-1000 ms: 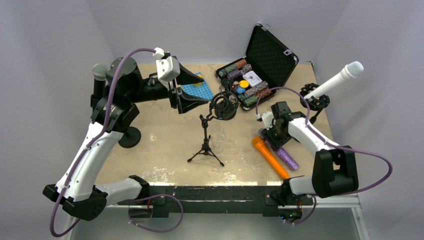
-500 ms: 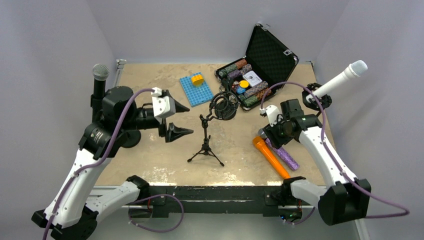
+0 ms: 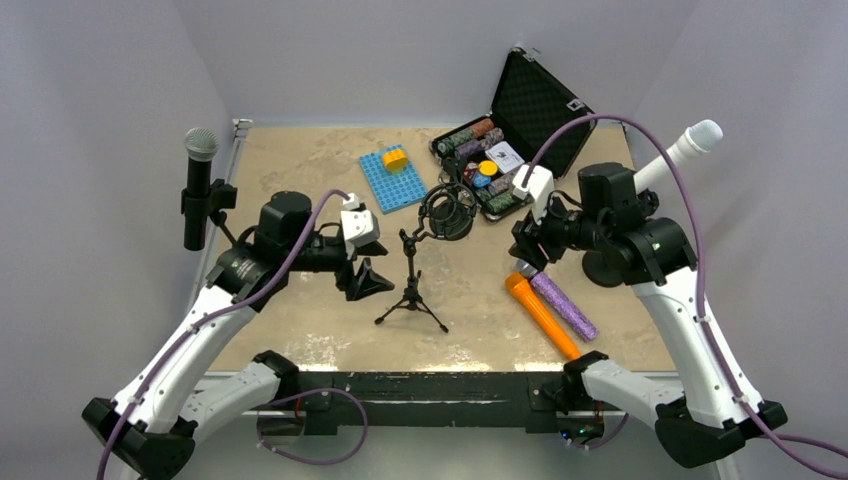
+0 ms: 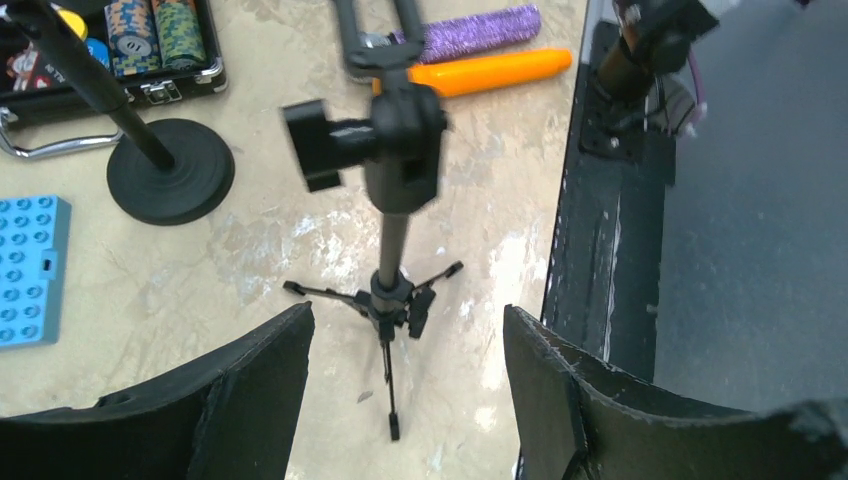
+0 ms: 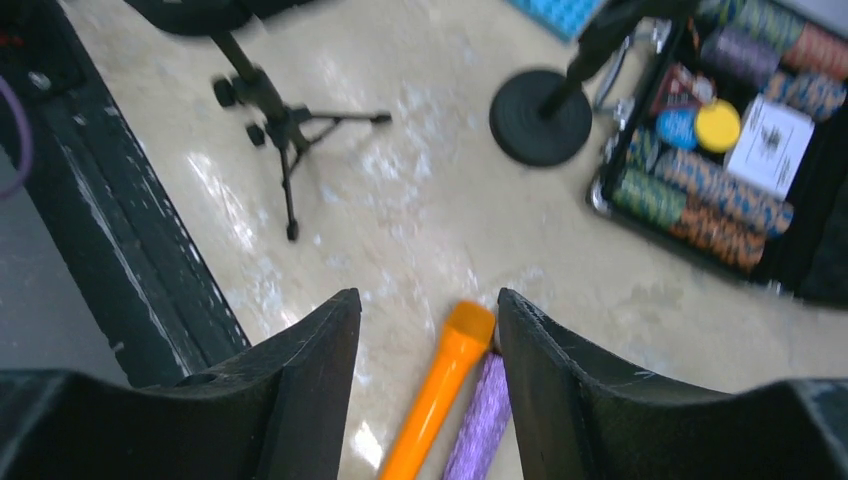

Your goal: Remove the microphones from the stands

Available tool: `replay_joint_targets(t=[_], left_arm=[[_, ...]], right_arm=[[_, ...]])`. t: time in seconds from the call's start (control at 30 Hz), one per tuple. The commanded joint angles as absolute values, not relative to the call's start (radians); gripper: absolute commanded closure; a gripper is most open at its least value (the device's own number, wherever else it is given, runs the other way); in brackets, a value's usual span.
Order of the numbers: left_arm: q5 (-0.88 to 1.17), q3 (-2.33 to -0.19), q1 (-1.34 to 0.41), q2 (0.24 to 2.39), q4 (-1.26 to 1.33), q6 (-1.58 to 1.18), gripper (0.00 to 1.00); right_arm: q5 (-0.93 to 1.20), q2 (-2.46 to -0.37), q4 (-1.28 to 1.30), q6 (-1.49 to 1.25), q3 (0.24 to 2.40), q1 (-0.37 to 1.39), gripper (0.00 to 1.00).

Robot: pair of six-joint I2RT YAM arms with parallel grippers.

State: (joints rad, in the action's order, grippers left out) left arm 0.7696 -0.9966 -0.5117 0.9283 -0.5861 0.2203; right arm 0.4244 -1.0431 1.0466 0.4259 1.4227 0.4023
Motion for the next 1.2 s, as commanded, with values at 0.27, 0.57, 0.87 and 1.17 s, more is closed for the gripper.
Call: replay_joint_targets(t=[0.27, 0.57, 0.87, 1.17], left_arm=[[0.775, -0.858, -0.53, 1.007, -0.131, 0.035, 0.28], [0.724, -0.812, -0.538, 1.02, -0.06, 0.009, 0.3], [0.548, -0.831, -0.535, 0.994, -0.095, -0.021, 0.3], [0.459, -0.922, -0.53, 1.016, -0.196, 0.124, 0.31]], right_arm=[[0.813, -1.229, 0.656, 0.186, 1.689, 0.458, 0.37], [0.48, -1.503, 0.475, -0.031, 1.841, 0.567, 0.49], [0.455, -1.556, 0.571, -0.015, 1.842, 0.572, 0.54], [0.431, -1.437, 0.67, -0.027, 1.745, 0.573, 0.54]])
